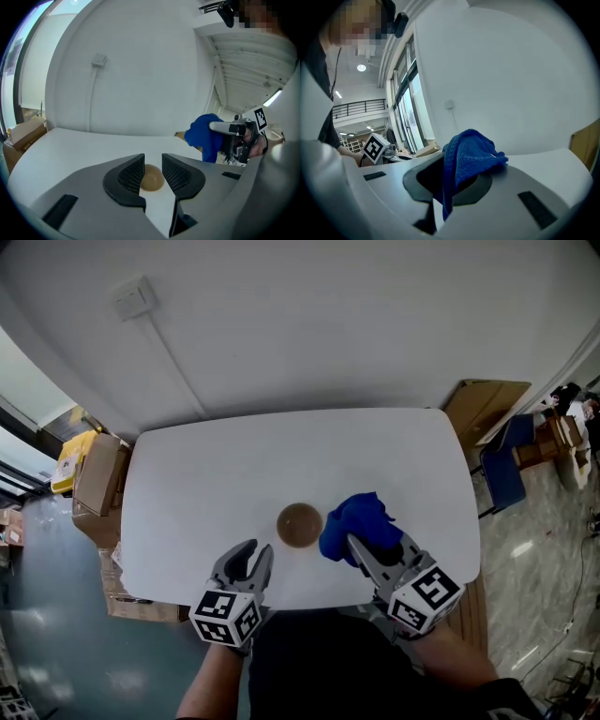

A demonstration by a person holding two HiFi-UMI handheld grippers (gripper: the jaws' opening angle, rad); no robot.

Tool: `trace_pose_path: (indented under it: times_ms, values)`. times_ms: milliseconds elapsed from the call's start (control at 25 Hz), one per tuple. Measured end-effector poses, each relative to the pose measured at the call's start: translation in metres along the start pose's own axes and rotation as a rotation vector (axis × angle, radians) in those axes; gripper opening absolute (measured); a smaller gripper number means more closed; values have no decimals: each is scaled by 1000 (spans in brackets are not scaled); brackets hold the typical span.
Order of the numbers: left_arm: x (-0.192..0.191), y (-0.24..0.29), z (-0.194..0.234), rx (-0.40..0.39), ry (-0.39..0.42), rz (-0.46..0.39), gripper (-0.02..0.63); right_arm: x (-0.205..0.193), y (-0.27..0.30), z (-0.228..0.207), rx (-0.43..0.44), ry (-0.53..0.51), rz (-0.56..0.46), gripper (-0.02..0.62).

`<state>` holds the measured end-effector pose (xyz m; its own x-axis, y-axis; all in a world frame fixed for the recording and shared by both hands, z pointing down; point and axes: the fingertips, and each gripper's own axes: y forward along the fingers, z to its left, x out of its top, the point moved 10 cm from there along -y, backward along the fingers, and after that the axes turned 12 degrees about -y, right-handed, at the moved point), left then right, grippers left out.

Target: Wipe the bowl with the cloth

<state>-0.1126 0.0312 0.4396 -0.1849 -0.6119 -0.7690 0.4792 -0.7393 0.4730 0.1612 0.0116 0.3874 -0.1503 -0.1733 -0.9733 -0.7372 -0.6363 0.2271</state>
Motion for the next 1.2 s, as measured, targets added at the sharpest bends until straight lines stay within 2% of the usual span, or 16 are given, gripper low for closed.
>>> trace_pose_path:
  times_ms: [80, 280, 560, 880, 1200]
  values:
    - [-6, 14, 8, 2, -5, 48, 137, -7, 9, -4, 8, 13, 25, 29]
    - [-17, 56, 31, -3, 24, 131, 138, -23, 38, -14, 24, -5, 81, 29]
    - [-35, 107, 71, -11, 23, 309, 172, -51, 83, -13, 50, 16, 165, 29]
    - [-40, 131, 85, -86, 19, 399, 172, -75, 104, -12, 55, 43, 213, 29]
    - [-47, 154, 90, -130, 41, 498, 140, -110, 124, -3, 95, 68, 324, 29]
